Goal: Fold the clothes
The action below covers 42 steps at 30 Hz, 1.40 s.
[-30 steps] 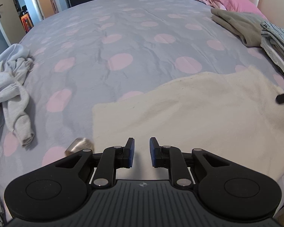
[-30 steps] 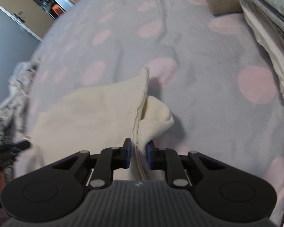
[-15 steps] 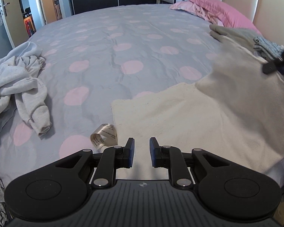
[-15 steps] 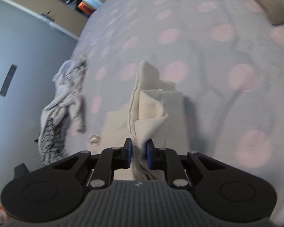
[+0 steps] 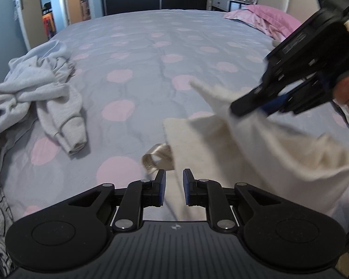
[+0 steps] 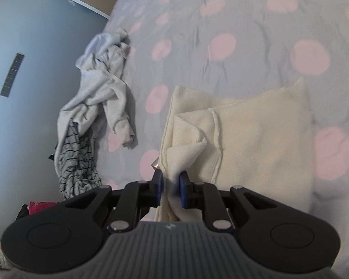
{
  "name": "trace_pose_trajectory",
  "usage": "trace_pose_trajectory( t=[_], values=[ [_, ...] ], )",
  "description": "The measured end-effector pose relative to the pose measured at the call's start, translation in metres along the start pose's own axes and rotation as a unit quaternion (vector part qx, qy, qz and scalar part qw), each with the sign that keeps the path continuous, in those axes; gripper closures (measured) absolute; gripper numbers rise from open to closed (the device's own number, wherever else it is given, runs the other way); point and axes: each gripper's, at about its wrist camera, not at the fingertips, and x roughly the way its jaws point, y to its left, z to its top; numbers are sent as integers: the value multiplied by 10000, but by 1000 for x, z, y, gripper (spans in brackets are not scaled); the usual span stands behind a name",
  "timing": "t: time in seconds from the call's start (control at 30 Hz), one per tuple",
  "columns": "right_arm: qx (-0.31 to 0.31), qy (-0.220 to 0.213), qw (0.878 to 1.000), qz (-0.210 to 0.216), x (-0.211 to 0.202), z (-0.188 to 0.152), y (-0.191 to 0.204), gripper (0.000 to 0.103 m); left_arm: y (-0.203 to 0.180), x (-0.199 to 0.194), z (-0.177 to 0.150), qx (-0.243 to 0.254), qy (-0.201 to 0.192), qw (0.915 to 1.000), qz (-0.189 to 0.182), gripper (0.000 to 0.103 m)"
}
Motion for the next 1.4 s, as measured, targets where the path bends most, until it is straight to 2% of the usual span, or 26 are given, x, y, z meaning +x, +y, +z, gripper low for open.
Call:
trace_pose_trajectory(
  t=[0.27,0.5,0.57,0.6,0.67,0.73,0.83,0.9,1.0,1.07,1.2,1.3,1.4],
  values=[
    [1,419,9990,-143,67,-5,2,86,11,-2,-3,-107,10,9999,60,89],
    [-219,648,9975,-191,94,-15,6,84,12,0,-4,-100,74,9999,109,89],
    [-333,699,9969,-152,96,-15,6,81,11,0,-4,-95,82,9998,121,89],
    [-334,714,9968,-94,95,-14,6,76,11,0,-3,-99,80,9998,124,89],
    [-257,781,9966,88,90,-13,5,68,10,-3,-2,-141,61,9998,109,89],
    [-309,680,9969,262,77,-13,6,68,11,-7,-2,-220,17,9997,69,89],
    [-572,350,9974,271,49,-16,6,66,12,-14,-2,-370,-61,9993,39,89],
    [-774,180,9967,175,29,-20,1,66,12,-19,-3,-511,-53,9986,-89,88],
    [-1192,18,9928,-148,2,-34,-13,64,10,-24,-9,-637,21,9973,-353,80],
    [-1359,-57,9903,-293,-14,-46,-26,64,5,-27,-14,-639,54,9970,-433,79],
    [-1510,-154,9877,-379,-39,-74,-51,68,-13,-33,-23,-305,-69,9988,-369,80],
    [-1723,-182,9839,-448,-51,-99,-61,68,-26,-30,-30,-46,131,9993,-348,80],
    [-2156,-197,9739,-688,-53,-127,-63,68,-39,-21,-38,261,409,9987,-172,80]
  ],
)
